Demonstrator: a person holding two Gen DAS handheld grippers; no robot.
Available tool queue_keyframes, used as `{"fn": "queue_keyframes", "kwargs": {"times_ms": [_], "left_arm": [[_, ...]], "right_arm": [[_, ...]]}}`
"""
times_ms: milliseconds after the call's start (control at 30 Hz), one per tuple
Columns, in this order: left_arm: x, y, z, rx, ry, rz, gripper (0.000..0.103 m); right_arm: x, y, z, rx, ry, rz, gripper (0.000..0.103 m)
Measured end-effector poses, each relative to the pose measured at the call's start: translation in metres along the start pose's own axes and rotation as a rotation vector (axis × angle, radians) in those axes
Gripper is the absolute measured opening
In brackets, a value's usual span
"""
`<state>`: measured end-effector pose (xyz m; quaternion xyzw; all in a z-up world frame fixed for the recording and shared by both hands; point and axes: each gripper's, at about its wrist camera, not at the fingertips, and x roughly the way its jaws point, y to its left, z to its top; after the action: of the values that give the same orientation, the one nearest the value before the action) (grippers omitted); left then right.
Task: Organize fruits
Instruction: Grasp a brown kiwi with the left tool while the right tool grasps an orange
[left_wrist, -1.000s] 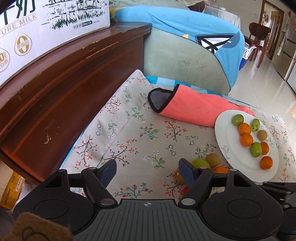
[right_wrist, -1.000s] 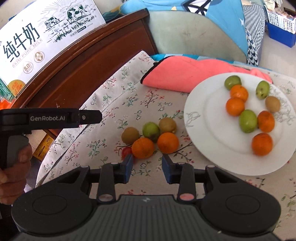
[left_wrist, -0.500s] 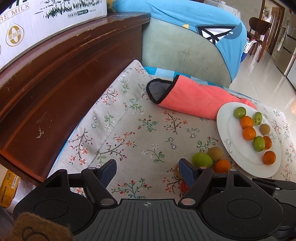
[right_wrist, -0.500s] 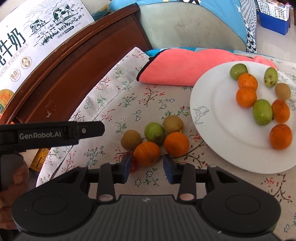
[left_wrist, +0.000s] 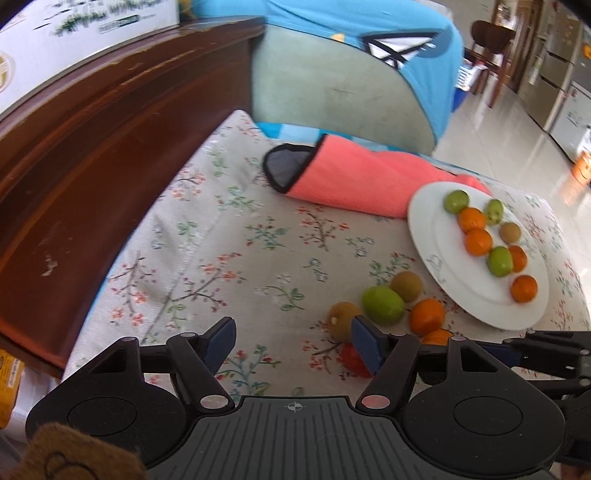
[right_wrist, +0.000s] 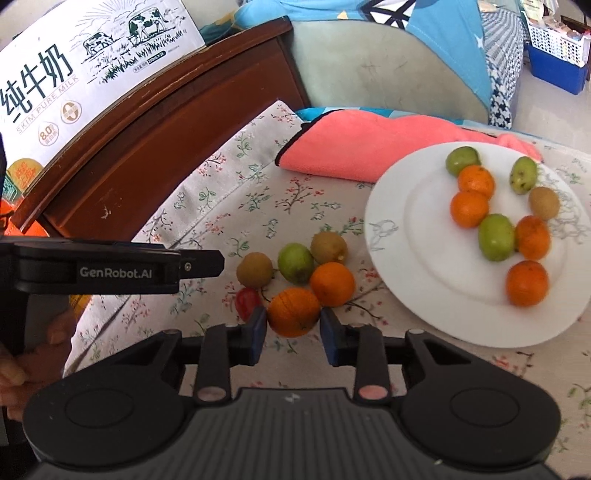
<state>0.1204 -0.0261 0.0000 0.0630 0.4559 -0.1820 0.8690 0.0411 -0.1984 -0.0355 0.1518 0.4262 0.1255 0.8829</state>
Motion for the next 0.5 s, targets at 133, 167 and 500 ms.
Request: {"fn": "queue_keyframes", "kwargs": {"times_ms": [133, 167, 500], "left_arm": [[0.007, -0.008, -0.001, 0.032, 0.006, -0.015, 0.064], [0.009, -0.01, -0.001, 0.037, 0.013, -0.018, 0.06], [0.028, -0.021, 0.0, 0.042, 0.048, -0.042, 0.039]], "right_arm": [[-0.006, -0.005, -0.007, 0.003, 0.011, -0.004, 0.032], [-0.008, -0.005, -0.008, 0.002, 0.011, -0.007, 0.032], [-0.014, -0.009, -0.01, 0.011, 0.0, -0.008, 0.032]]}}
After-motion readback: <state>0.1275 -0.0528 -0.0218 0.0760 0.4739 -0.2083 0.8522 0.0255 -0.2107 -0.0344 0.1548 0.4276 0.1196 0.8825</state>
